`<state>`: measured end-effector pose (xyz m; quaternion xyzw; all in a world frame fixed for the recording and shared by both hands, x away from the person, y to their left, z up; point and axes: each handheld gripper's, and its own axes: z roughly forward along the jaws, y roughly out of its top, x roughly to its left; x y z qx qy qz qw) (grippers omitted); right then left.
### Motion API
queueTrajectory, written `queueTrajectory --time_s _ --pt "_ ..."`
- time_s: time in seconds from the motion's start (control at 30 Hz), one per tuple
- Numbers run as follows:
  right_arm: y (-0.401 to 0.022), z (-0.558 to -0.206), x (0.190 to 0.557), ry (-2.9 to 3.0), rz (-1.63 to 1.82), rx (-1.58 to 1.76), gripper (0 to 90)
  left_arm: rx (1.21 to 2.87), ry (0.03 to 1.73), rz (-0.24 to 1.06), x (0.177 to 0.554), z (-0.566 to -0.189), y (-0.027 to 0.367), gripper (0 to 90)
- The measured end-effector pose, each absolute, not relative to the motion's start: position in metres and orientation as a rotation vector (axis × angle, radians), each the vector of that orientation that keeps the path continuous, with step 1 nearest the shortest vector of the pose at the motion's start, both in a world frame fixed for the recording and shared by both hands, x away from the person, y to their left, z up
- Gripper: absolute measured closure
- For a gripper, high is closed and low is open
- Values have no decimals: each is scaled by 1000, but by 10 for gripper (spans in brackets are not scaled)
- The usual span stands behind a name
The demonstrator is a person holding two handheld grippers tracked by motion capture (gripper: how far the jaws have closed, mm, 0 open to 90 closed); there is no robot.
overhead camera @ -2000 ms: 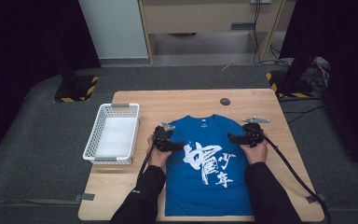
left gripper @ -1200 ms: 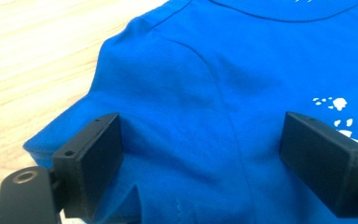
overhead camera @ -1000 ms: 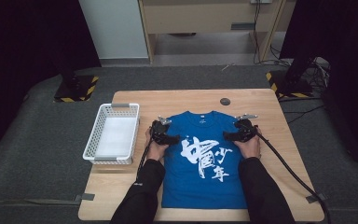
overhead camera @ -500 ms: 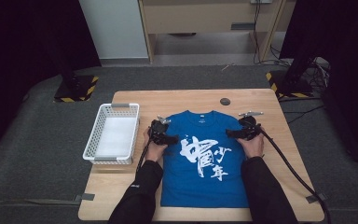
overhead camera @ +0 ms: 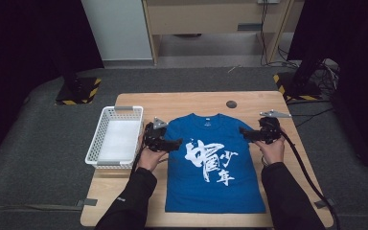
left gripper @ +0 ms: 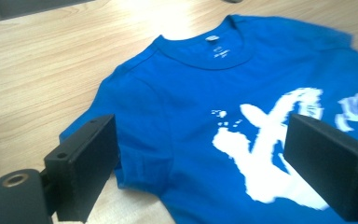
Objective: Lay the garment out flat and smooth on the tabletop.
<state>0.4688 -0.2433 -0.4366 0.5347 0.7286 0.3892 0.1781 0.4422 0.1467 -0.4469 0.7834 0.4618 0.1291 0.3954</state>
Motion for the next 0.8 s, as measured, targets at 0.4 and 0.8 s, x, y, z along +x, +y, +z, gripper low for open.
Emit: queueTrajectory --time_s 0.4,0.8 --pt "-240 -442 431 2119 1126 1462 6 2018 1137 304 408 -444 151 75" --pt "-239 -459 400 2204 1089 1432 5 2077 1117 282 383 -461 152 59"
